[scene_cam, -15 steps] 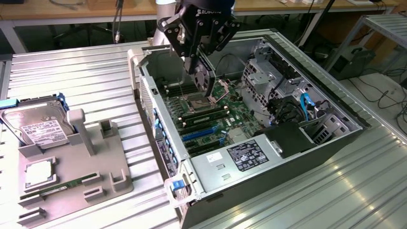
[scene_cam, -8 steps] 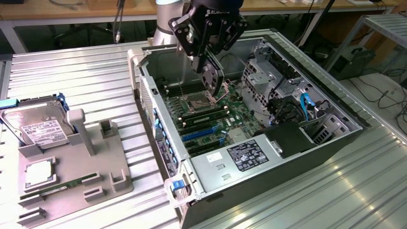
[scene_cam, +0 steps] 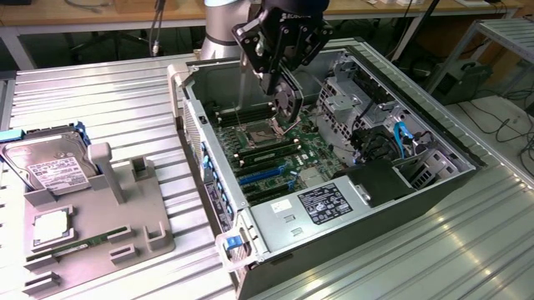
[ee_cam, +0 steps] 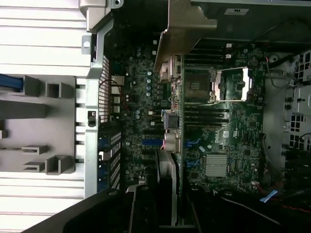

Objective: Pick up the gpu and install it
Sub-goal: 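Pick up the gpu and move the gpu toward the slot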

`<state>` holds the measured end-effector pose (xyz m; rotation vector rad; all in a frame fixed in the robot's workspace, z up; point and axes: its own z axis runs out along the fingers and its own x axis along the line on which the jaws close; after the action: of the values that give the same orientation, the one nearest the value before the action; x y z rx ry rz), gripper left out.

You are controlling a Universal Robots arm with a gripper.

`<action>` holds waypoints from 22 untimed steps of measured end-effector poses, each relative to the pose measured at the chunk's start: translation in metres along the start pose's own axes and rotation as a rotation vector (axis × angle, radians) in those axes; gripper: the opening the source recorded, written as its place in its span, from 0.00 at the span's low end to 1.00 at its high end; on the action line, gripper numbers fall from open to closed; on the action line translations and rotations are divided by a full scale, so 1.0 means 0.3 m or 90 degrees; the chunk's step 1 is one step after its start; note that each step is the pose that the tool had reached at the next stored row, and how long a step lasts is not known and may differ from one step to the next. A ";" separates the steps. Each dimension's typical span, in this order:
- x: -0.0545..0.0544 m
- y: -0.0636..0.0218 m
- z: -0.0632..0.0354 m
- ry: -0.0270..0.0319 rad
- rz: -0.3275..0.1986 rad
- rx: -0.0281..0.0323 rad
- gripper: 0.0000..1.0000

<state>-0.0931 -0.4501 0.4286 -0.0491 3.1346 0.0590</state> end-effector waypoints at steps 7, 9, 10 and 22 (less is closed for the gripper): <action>-0.078 -0.003 0.006 -0.0049 0.000 0.0001 0.28; -0.095 -0.003 0.007 -0.0056 0.000 0.0002 0.28; -0.105 -0.004 0.008 -0.0060 0.000 0.0002 0.28; -0.246 -0.008 0.017 -0.0110 0.000 0.0003 0.28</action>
<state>-0.0191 -0.4501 0.4238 -0.0493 3.1172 0.0584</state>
